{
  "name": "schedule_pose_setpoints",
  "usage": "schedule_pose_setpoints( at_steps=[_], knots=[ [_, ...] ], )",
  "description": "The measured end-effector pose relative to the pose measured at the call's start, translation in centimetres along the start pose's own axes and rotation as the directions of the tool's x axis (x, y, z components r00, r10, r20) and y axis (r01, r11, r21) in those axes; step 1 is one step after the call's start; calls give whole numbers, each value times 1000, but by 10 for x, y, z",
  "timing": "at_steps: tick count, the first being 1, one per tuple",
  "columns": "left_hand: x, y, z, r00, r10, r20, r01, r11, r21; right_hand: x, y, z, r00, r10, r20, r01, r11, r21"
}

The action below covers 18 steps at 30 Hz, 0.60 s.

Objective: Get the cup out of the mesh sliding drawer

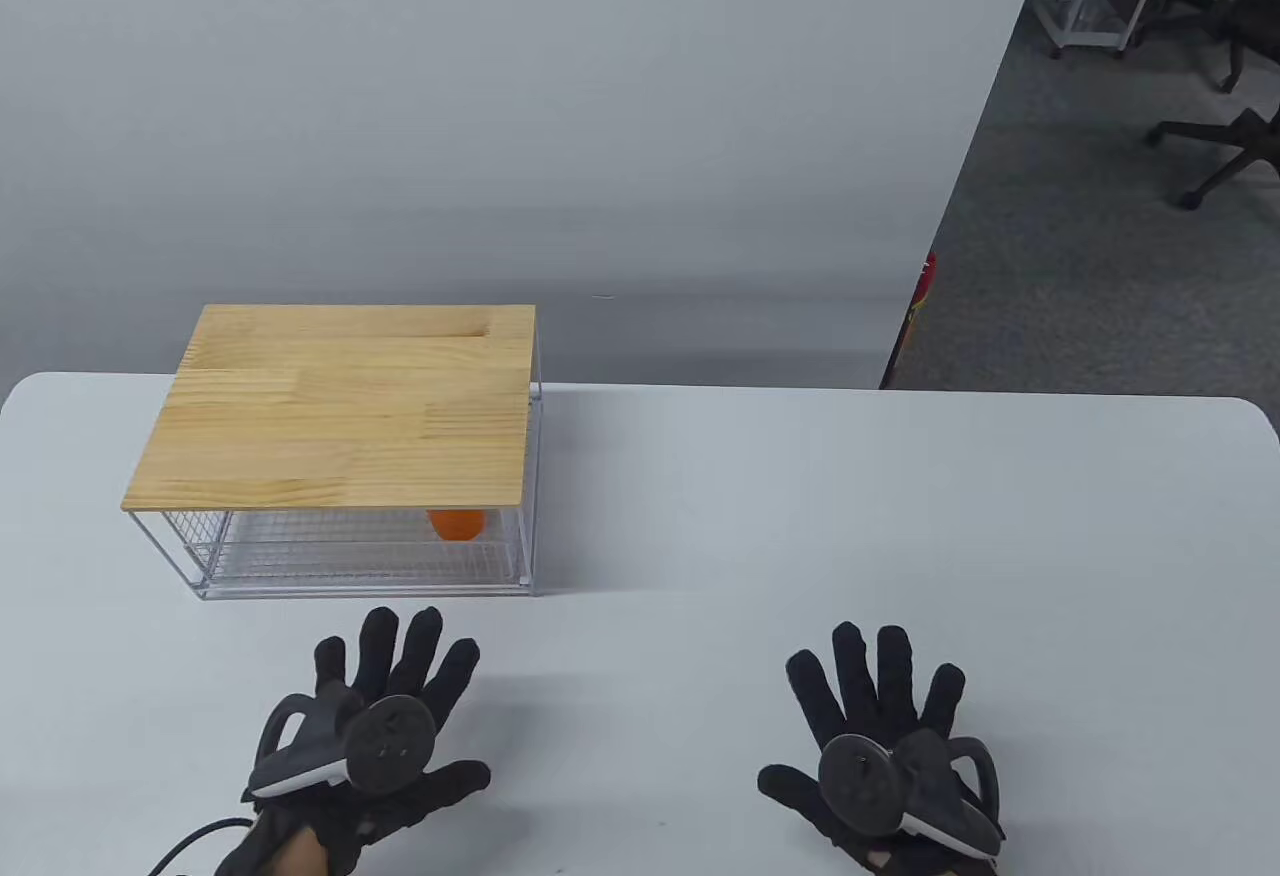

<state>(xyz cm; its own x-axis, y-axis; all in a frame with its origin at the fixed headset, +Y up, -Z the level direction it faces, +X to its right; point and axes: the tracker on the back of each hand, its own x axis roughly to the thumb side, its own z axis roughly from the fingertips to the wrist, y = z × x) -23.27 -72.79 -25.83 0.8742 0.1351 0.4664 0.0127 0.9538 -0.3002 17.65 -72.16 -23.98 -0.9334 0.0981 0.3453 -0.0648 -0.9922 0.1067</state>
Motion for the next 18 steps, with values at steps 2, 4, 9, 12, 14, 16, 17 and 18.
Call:
schedule_pose_setpoints(
  at_steps=[2,4,9,12,14,16,17,18],
  knots=[
    [1,0,0,1000,-12,-4,12,1000,-1,0,0,0,1000,-1,-2,1,1000,2],
    [1,0,-1,1000,-15,-3,15,1000,1,0,0,0,1000,-2,-1,2,1000,3],
    [-1,-1,-2,1000,1,5,-1,1000,-12,0,0,0,1000,1,-4,-1,1000,3],
    [-1,-1,-2,1000,13,5,-13,1000,-17,0,0,0,1000,4,-5,-4,1000,1],
    [-1,-1,-2,1000,10,3,-10,1000,-17,0,0,-1,1000,4,-4,-4,1000,5],
    [-1,-1,-2,1000,14,4,-14,1000,-16,1,0,-1,1000,7,-4,-7,1000,6],
    [-1,-1,-2,1000,14,4,-14,1000,-16,1,0,-1,1000,5,-4,-5,1000,7],
    [-1,-1,-2,1000,13,4,-13,1000,-16,1,0,-1,1000,5,-4,-5,1000,7]
  ],
)
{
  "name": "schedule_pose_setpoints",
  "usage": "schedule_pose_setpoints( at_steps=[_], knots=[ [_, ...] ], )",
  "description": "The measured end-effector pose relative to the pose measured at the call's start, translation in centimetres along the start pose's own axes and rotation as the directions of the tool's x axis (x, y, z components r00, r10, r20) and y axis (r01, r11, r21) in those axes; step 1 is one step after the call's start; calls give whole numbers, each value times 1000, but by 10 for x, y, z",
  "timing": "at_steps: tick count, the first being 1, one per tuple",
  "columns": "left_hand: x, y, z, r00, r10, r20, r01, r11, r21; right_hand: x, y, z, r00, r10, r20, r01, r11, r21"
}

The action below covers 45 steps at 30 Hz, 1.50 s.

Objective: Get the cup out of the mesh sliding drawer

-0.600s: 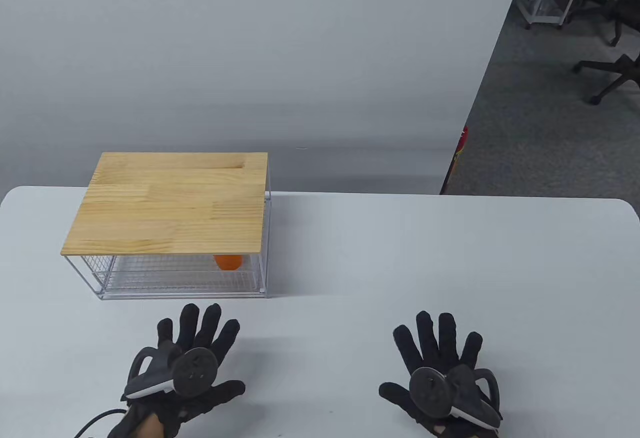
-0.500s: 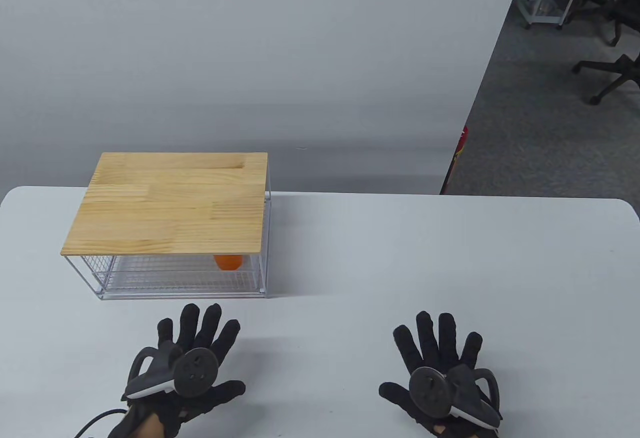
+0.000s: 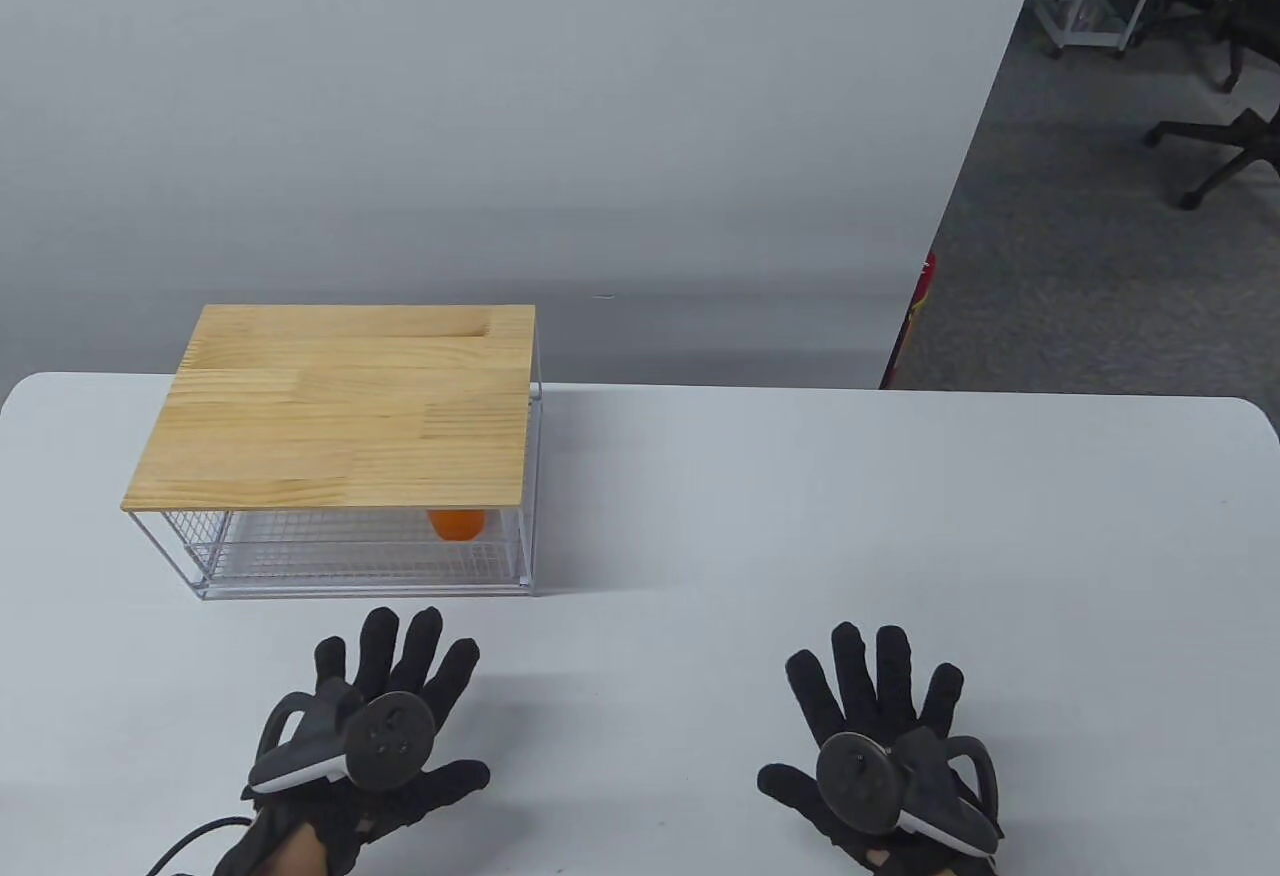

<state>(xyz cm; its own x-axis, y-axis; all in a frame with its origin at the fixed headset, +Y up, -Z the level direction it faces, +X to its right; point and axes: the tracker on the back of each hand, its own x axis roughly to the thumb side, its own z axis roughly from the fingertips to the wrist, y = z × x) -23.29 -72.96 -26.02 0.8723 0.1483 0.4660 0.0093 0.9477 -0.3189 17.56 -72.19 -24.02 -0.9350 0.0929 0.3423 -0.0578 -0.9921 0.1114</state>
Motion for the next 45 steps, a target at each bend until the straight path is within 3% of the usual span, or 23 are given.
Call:
schedule_pose_setpoints(
  at_steps=[22,28,30,33,45],
  knots=[
    [-9,-5,-6,1000,-11,11,11,1000,26,0,1,-1,1000,-5,-2,5,1000,8],
    [-31,-5,-10,998,2,62,-12,988,152,2,1,0,1000,2,3,-2,1000,1],
    [-39,-7,-13,998,41,46,-48,984,169,2,0,1,1000,0,2,0,1000,-2],
    [-54,-7,-18,1000,-23,-20,27,977,210,3,-2,3,1000,-7,0,7,1000,-16],
    [-113,23,-56,973,-55,-225,79,992,100,-1,-6,6,1000,-24,-17,23,999,-32]
  ],
)
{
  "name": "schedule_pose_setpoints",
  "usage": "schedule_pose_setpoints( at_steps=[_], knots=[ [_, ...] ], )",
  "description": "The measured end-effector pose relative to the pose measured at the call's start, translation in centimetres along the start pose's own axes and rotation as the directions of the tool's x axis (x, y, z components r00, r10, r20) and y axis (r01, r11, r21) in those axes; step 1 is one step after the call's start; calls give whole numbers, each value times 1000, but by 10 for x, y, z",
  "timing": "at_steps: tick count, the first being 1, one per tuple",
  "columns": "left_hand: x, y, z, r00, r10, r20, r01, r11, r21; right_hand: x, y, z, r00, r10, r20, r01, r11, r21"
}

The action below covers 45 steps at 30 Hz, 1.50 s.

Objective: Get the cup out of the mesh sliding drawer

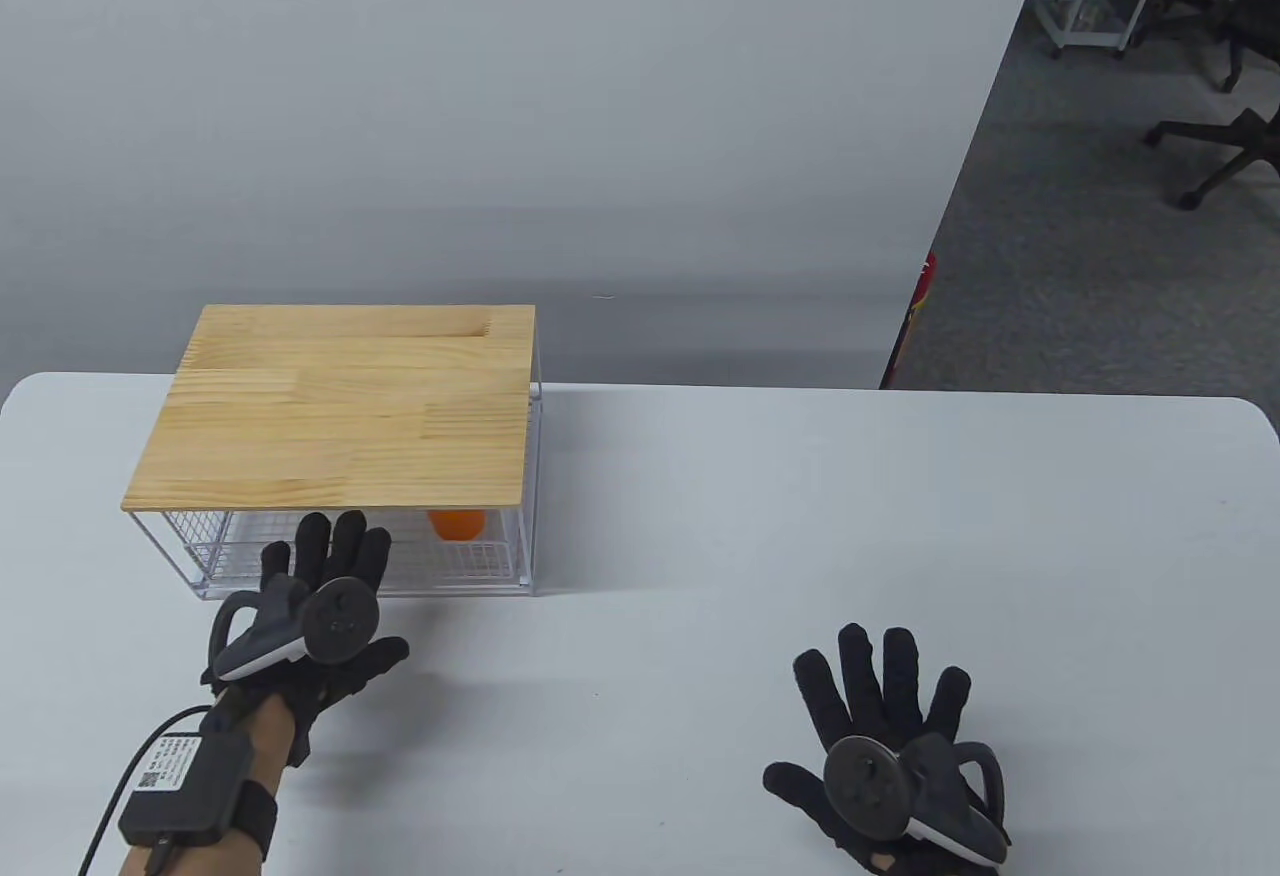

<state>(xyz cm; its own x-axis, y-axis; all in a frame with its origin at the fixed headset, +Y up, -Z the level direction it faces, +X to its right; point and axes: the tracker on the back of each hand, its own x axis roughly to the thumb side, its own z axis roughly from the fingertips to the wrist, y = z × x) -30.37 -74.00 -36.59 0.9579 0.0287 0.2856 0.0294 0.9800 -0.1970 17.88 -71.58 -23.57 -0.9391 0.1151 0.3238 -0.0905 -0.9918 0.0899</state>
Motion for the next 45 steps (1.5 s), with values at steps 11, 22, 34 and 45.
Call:
schedule_pose_setpoints(
  at_steps=[11,22,34,45],
  knots=[
    [-17,10,-40,995,34,-90,-38,998,-46,-4,-1,0,1000,-18,-2,18,1000,-5],
    [-18,-1,-51,991,-15,-132,8,998,-57,-6,-1,-1,1000,-5,-10,5,1000,11],
    [-11,5,-61,961,-182,-210,206,974,99,-7,-1,-1,1000,-24,-19,24,1000,11],
    [-4,6,-57,950,-245,-194,273,953,133,-7,-4,1,1000,-23,-14,23,1000,-20]
  ],
)
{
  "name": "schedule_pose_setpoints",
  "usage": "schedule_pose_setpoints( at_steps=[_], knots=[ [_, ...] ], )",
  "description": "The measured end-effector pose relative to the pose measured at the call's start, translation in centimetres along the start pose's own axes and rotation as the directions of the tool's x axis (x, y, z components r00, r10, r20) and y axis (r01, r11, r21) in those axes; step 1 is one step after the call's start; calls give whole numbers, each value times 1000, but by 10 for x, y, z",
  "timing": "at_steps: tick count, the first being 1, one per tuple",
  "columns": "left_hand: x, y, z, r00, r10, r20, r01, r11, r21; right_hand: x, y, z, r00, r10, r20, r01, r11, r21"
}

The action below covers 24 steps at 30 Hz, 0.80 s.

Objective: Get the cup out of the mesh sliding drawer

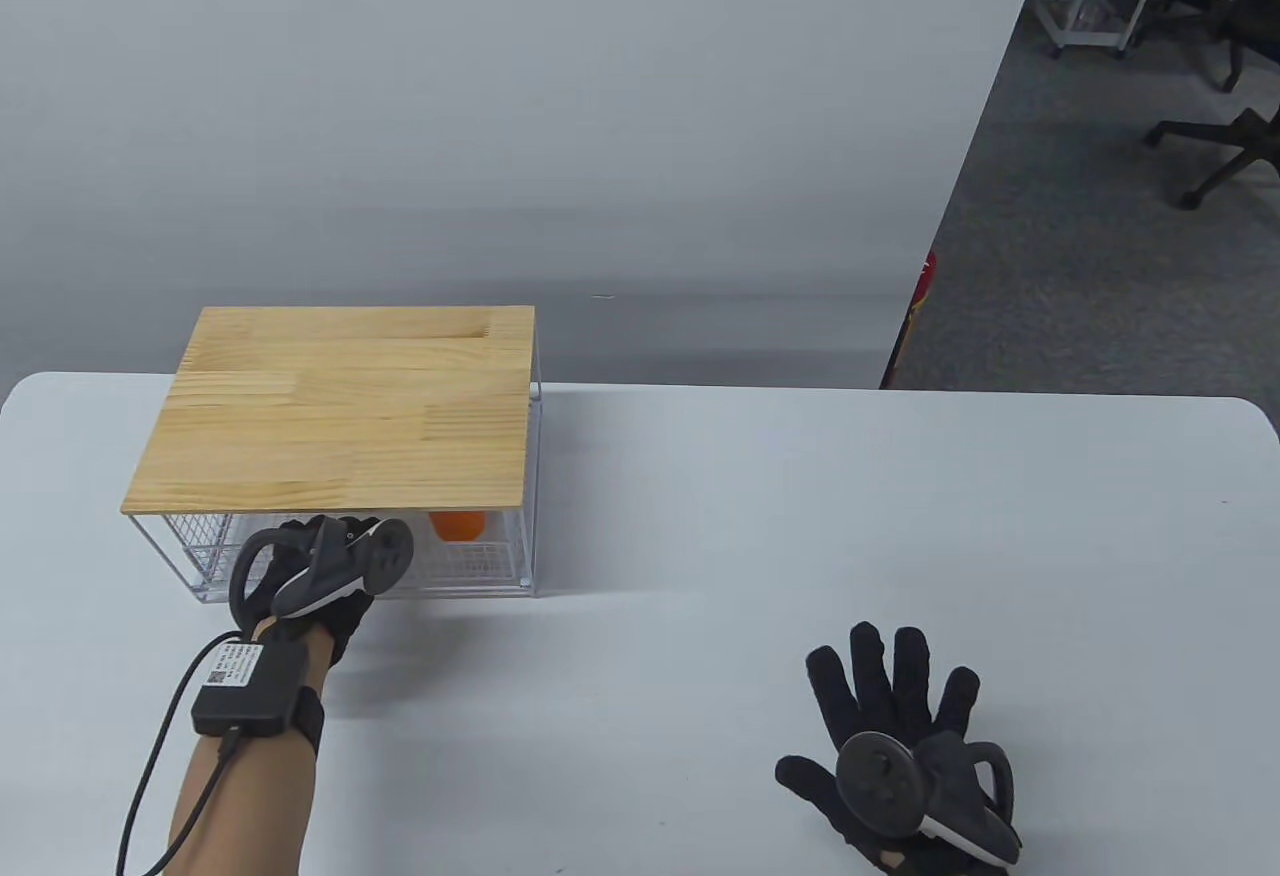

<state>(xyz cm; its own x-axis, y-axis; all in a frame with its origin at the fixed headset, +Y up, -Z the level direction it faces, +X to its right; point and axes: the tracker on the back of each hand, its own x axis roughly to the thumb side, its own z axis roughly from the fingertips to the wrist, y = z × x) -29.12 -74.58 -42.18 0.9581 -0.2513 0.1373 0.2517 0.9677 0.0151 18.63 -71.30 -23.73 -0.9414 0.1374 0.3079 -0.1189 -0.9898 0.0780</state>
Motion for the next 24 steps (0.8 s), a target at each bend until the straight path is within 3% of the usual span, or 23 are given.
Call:
schedule_pose_setpoints(
  at_steps=[24],
  knots=[
    [-3,-2,30,997,-12,73,7,997,74,2,4,-2,1000,13,8,-13,1000,28]
  ],
)
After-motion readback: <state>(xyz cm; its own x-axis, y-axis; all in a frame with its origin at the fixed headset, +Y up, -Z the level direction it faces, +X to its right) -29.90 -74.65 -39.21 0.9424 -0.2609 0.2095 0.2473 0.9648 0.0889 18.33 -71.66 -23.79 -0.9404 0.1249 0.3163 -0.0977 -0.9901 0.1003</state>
